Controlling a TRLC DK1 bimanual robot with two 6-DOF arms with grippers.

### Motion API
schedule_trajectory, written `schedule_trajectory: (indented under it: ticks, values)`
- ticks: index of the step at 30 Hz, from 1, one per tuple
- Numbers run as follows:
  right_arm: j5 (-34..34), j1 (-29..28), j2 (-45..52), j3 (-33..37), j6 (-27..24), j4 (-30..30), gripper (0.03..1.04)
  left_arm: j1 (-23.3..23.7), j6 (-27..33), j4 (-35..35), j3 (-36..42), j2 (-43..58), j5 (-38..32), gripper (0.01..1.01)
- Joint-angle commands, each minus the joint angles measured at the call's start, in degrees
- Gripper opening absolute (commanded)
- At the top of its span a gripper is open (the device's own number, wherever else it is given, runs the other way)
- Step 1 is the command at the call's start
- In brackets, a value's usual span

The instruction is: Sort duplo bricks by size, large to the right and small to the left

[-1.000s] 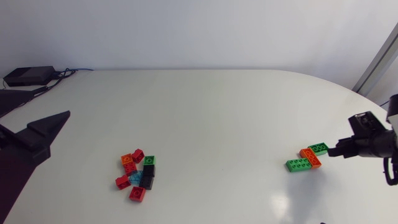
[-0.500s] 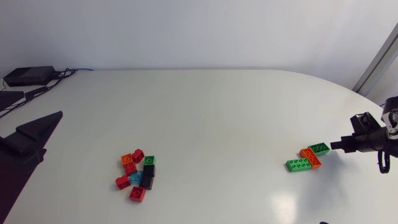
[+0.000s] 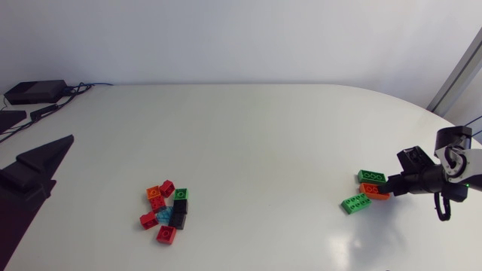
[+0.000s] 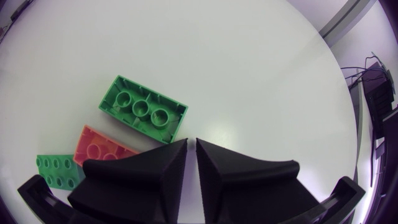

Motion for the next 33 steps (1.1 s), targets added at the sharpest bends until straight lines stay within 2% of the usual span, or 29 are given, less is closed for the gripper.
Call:
schedule_trajectory:
  ticks: [1, 5, 8, 12, 15, 18, 20, 26, 33]
  values:
    - [-0.6, 0.5, -2.4, -2.2, 0.0, -1.1, 0.18, 0.6, -0.9, -0.1, -1.0, -0.4, -0.6, 0.98]
    - [-1.3, 0.6, -5.9, -2.7, -0.2, -2.7, 0.18, 0.7, -0.9, 0.0, -0.7, -0.5, -0.6, 0.98]
    - [-1.5, 1.3, -11.7, -3.3, 0.2, -7.7, 0.18, 0.7, -0.9, -0.1, -0.4, -0.8, -0.6, 0.98]
    - [-3.3, 8.1, -22.6, -7.3, 1.2, -15.5, 0.18, 0.7, -0.9, -0.2, -0.4, -1.2, -0.6, 0.98]
    - [-3.5, 14.4, -27.0, -9.7, 4.4, -18.5, 0.18, 0.7, -0.9, -0.1, -0.2, -1.1, -0.5, 0.98]
    - [-3.3, 20.2, -28.3, -11.6, 7.8, -18.6, 0.18, 0.7, -1.0, -0.1, -0.1, -1.1, -0.5, 0.98]
    - [-2.8, 22.0, -27.2, -12.4, 8.8, -17.7, 0.18, 0.7, -1.0, -0.2, 0.1, -1.1, -0.6, 0.98]
    - [-2.3, 21.6, -23.9, -15.5, 8.6, -12.9, 0.18, 0.8, -0.8, -0.7, 0.4, -1.2, -0.6, 0.98]
    - [-2.1, 16.5, -24.7, -16.8, 4.9, -12.8, 0.18, 0.6, -0.8, -0.7, 0.6, -1.3, -0.5, 0.98]
